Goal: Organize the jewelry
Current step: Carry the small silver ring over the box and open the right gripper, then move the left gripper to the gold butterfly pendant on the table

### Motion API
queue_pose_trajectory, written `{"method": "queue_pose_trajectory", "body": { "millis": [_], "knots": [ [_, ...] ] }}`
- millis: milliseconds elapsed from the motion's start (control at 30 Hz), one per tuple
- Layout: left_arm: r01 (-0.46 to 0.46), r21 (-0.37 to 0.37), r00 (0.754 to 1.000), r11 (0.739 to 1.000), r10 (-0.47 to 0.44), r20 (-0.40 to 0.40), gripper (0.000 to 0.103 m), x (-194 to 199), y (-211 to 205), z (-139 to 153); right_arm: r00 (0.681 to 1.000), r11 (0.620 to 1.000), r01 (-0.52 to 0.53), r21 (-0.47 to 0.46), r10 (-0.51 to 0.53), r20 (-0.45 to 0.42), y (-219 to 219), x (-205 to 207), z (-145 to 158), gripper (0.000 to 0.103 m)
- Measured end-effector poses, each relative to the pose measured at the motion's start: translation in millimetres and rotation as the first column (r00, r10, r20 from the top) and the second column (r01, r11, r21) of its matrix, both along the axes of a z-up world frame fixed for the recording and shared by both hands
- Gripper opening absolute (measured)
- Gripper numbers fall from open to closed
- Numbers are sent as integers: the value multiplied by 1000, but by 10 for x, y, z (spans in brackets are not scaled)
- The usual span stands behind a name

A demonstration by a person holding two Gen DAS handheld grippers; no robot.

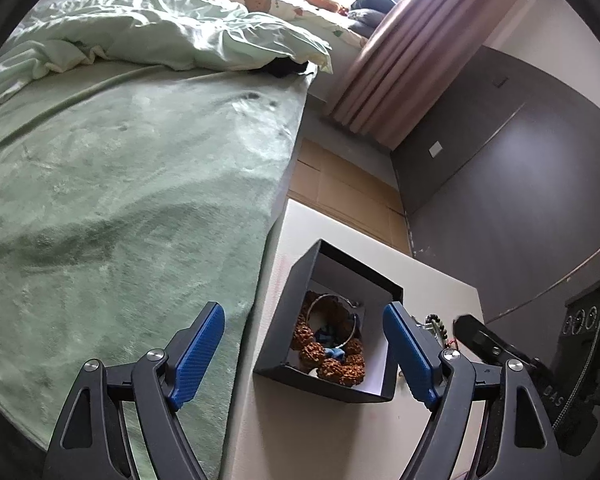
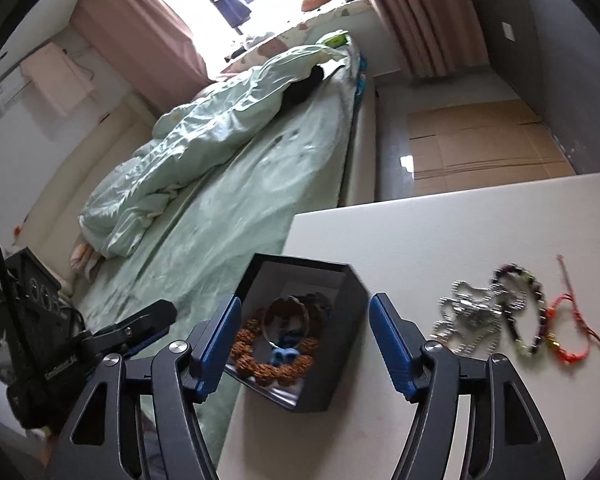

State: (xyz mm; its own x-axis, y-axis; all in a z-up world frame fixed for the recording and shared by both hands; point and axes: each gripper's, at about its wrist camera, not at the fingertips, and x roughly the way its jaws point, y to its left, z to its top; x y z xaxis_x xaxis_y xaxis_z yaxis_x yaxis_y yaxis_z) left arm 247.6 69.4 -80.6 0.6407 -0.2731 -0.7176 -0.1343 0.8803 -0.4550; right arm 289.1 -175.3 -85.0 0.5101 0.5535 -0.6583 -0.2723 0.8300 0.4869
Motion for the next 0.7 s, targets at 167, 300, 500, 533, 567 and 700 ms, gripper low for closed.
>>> {"method": "queue_pose_trajectory", "body": {
  "millis": [167,300,500,533,567,700],
  "knots": [
    [47,57,999,997,-48,13,82,-20,-203,41,1000,998,28,-48,-28,6,-263,-95,49,76],
    [92,111,995,990,-95,18,88,-17,-401,58,999,995,41,-86,-41,7,-474,-145,74,79],
    [178,194,981,965,-188,37,95,-53,-767,82,998,985,51,-165,-47,29,-743,-227,108,86],
    [193,194,978,962,-204,36,95,-57,-819,79,998,982,56,-178,-52,27,-816,-237,101,86],
    [211,194,975,958,-221,33,95,-62,-881,71,998,981,59,-183,-56,26,-868,-244,99,86],
    [250,218,965,943,-261,22,95,-74,-1089,46,997,975,81,-206,-77,28,-1148,-289,66,86]
  ]
}}
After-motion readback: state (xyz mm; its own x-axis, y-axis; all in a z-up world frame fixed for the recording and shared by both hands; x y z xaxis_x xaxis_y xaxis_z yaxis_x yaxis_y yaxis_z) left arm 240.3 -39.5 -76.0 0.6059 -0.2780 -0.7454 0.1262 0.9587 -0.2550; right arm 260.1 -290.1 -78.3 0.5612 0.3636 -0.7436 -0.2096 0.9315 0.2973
